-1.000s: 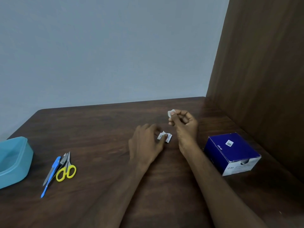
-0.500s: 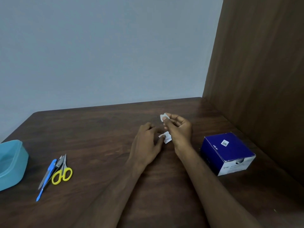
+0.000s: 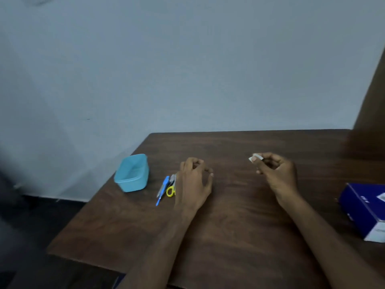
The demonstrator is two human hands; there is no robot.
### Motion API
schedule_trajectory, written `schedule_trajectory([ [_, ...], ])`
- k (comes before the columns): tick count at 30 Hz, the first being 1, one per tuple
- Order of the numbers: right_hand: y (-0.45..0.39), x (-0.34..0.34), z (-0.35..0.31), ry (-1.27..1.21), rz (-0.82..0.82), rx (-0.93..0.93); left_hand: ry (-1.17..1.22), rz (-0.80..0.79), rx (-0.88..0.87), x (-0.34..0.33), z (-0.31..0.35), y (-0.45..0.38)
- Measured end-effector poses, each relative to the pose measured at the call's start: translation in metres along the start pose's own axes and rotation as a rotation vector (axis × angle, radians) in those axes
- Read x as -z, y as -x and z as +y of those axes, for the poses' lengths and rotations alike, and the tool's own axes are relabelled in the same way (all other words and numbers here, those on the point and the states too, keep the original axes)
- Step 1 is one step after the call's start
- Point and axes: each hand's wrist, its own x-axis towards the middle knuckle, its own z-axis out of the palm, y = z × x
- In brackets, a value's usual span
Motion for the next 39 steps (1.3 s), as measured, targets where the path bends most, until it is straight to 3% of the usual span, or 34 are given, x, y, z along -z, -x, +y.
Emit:
schedule_trajectory([
  [4,0.009,-0.001,0.001,0.072,-0.079,0.010,-0.144,-0.018,0.120,0.041,-0.045,0.023],
  [10,0.013,-0.002,-0.001,0.111,-0.096,0.013,-0.002,0.011,0.267,0.067,-0.088,0.050],
  [14,0.015,0.000,-0.003,0.120,-0.103,0.003,0.050,0.089,0.372,0.066,-0.093,0.051],
  [39,0.021,0.006,-0.004,0.154,-0.081,-0.021,0.086,0.107,0.599,0.069,-0.098,0.056],
])
